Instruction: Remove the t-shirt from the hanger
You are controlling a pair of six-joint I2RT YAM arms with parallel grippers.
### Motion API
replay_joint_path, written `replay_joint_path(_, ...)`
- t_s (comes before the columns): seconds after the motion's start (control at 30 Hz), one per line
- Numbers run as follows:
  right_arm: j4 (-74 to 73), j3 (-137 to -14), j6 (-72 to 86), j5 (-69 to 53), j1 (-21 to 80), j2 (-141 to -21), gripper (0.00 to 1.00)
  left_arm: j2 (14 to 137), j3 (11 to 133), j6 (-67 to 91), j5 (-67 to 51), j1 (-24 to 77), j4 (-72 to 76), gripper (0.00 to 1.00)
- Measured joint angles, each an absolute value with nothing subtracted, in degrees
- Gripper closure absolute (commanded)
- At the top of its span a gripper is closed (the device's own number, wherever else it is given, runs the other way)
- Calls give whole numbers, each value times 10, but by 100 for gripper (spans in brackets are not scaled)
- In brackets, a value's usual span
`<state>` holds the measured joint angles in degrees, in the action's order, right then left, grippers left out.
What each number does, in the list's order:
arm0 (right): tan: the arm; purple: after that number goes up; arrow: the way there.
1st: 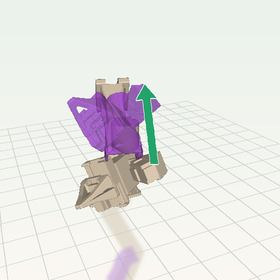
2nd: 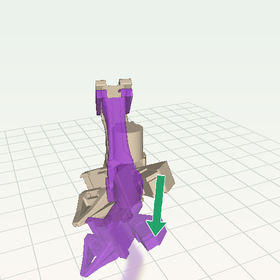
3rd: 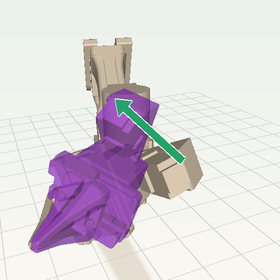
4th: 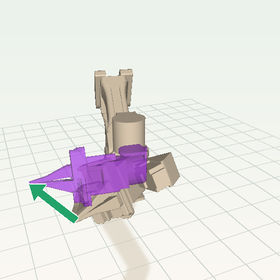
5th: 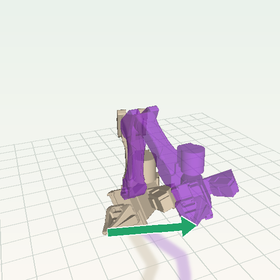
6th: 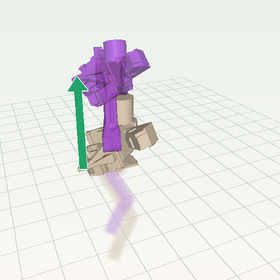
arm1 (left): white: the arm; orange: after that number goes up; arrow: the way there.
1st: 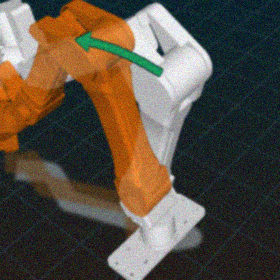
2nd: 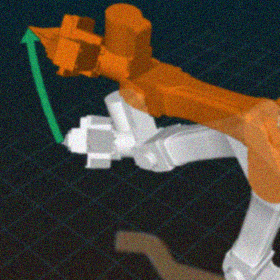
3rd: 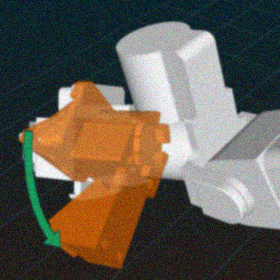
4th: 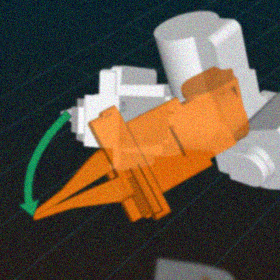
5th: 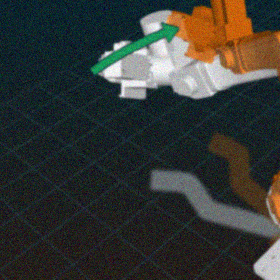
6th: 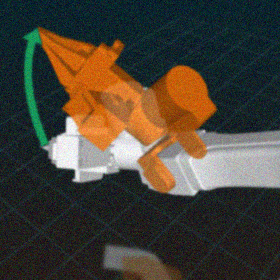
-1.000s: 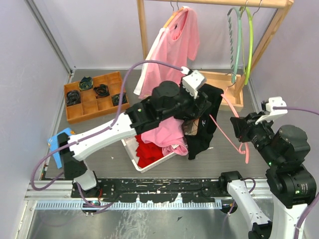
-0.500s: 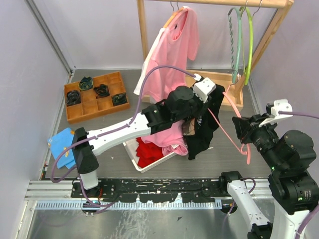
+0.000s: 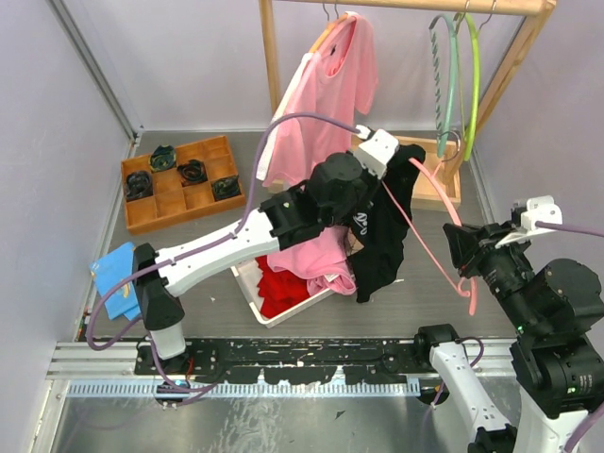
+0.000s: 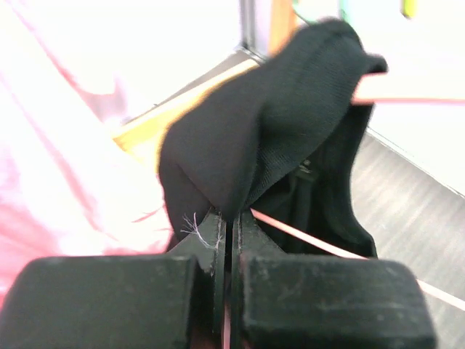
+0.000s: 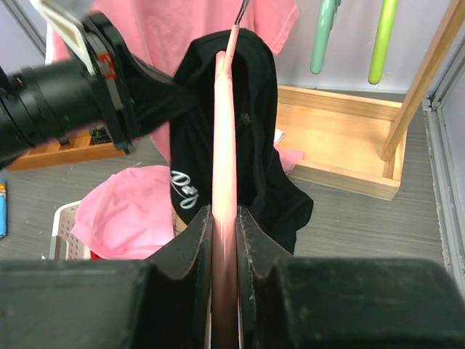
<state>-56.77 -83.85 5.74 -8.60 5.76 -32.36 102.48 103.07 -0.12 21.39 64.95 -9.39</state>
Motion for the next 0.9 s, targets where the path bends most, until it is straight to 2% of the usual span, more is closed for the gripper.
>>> replay_joint_path(0.17,-566,-843,57,-77,58,-317,99,1026,1104,-16,261,619,-128,100)
replay_joint_path(0.47,-564,-872,60,-53,58,-292,99,1053,1197,-25,279,555,-171,100)
replay_joint_path(0.9,-515,-903,79,-19,58,-257,99,1104,1222,-23,270,536,-226,100)
